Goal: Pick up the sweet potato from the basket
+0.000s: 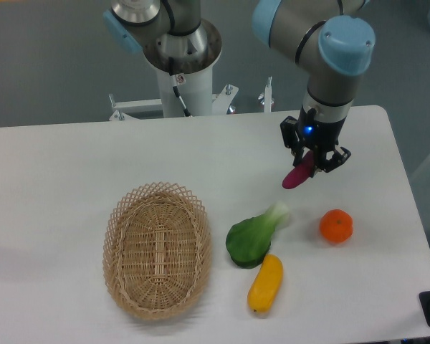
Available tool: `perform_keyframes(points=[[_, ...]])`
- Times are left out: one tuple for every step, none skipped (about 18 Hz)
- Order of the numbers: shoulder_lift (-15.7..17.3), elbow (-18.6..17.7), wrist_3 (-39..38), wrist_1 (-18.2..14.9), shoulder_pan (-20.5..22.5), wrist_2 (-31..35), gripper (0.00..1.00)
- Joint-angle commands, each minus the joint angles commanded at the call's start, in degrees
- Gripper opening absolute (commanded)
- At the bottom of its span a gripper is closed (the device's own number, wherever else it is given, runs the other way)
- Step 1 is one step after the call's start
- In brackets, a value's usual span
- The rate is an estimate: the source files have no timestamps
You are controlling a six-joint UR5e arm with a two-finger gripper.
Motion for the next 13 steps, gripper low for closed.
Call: perform_keyframes(points=[[0.0,0.2,0.0,0.0,0.0,0.0,0.44],[0.1,0.3,0.0,0.0,0.0,0.1,0.44],[0.0,0.2,-0.1,0.0,0.0,0.0,0.44],[0.1,0.2,-0.1,0.0,0.0,0.0,0.44],[0.0,0.2,-0.2,0.0,0.0,0.0,0.44],[0.0,0.2,-0.3,0.0,0.0,0.0,0.44],[0.0,0.2,-0.3,0.0,0.0,0.0,0.44],[0.1,0.2,-0.3,0.0,0.0,0.0,0.44],[0.0,0.2,-0.4,0.0,0.0,0.0,0.44],[0.0,0.2,-0.4,0.0,0.0,0.0,0.44],[0.1,0.2,-0.4,0.1,0.0,0.0,0.44],[0.1,0.2,-0.4,0.1,0.0,0.0,0.44],[0.1,0.2,-0.6,0.1,0.0,0.0,0.44]])
